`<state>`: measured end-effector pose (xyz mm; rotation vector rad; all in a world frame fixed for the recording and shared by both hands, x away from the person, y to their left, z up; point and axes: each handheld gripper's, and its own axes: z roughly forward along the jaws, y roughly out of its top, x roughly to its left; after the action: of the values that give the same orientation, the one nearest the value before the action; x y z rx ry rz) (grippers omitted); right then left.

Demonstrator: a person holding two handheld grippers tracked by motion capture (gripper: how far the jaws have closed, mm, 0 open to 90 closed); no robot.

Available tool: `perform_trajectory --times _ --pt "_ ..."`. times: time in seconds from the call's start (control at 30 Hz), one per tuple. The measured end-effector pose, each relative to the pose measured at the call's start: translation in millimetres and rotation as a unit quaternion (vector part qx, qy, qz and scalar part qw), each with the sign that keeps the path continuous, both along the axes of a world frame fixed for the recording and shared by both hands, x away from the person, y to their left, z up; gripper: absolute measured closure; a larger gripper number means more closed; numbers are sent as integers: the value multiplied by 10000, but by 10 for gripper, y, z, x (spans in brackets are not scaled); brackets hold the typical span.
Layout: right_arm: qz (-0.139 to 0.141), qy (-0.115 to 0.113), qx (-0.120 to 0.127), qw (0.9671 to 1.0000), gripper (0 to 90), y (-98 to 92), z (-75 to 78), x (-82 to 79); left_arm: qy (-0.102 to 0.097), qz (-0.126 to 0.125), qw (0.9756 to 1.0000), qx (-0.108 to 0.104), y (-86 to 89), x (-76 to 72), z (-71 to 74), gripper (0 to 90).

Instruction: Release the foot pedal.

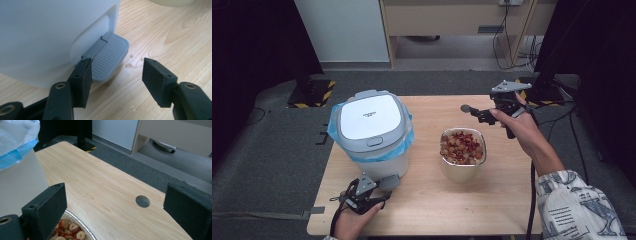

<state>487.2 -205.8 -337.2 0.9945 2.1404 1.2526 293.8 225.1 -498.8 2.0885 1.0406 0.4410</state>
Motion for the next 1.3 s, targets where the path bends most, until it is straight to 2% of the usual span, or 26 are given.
perform_trajectory --times 0.33,0.63,0.87,0.97,1.0,1.1,1.2,1.3 --pt "-160 -14 -5 9999 51 -200 -58 -45 68 269 9996 -95 168 -69 0 281" --pt "-459 75 -34 9989 52 -455 -298 -128 74 591 9982 -92 338 -66 -18 181" --pt "-599 166 -82 9980 52 -671 -572 -274 73 847 9964 -30 482 0 -62 148" --pt "-682 215 -112 9974 54 -759 -714 -363 121 931 9956 -27 532 23 -87 144" --pt "-739 251 -117 9969 57 -795 -804 -413 123 958 9953 -28 539 26 -87 142" --pt "-759 398 -154 9962 56 -845 -989 -500 113 991 9950 -17 543 36 -94 141" --pt "-787 516 -169 9954 55 -887 -1168 -585 149 969 9951 94 529 44 -109 141" --pt "-823 610 -145 9946 56 -910 -1297 -644 148 958 9952 145 524 48 -116 141"
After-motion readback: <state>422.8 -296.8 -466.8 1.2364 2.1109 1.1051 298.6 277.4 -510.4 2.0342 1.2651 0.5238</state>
